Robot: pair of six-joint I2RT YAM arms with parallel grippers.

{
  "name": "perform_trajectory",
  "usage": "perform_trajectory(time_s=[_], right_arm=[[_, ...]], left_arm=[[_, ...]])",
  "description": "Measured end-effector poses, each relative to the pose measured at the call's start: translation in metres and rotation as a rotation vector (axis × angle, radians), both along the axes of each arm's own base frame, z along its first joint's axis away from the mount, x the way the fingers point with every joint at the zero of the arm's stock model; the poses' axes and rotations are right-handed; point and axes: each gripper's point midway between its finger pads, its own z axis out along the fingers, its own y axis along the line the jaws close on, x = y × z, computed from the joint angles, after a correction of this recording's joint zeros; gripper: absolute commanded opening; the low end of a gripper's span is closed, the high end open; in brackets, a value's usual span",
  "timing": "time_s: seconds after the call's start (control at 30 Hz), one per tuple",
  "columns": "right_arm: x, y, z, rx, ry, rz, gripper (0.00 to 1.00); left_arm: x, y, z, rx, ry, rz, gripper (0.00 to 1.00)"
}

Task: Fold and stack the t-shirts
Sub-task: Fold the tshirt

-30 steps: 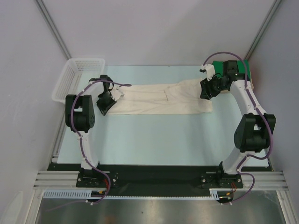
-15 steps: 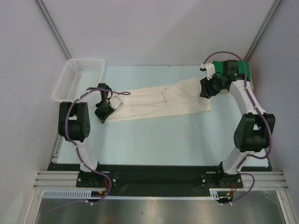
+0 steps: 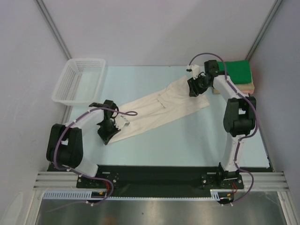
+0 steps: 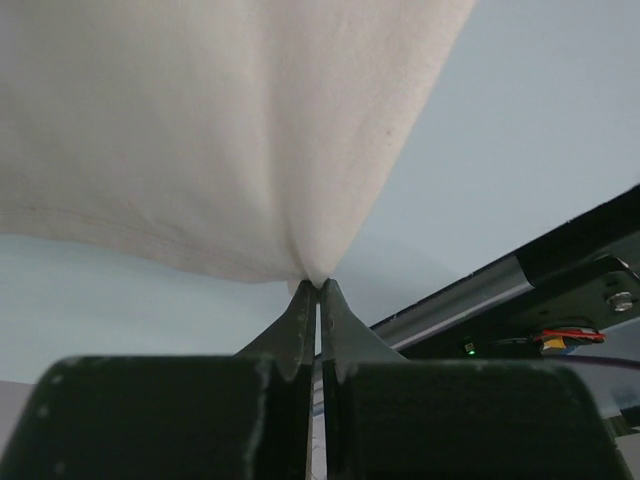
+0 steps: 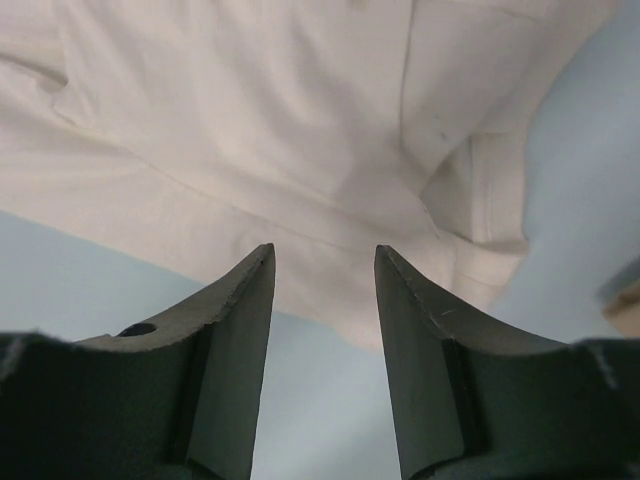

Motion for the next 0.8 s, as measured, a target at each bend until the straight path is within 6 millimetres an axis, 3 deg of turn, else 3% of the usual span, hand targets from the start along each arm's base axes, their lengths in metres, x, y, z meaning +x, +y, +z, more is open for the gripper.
perform_trajectory(time_s=[0.17,0.3,0.53,0.8], right_arm=[[0.015,0.022,-0.048,-0.062,0.054,0.005,0.49],[0.034,0.024,-0.076,-0.115,0.068,-0.014,0.47],[0.058,0.021,-0.083,-0.147,0.04,-0.04,0.47],[0.086,0.038,-0.089,-0.163,0.0,-0.026,0.48]], left_arm=[[-0.013,-0.008,0.009,-0.009,0.0,-0.008,0.01],[-0.021,-0.015,0.014,-0.009,0.01,-0.029,0.0],[-0.031,-0.027,0.016,-0.005,0.037,-0.075,0.0],[-0.045,-0.043,0.018,-0.016,0.069,-0.157,0.0]])
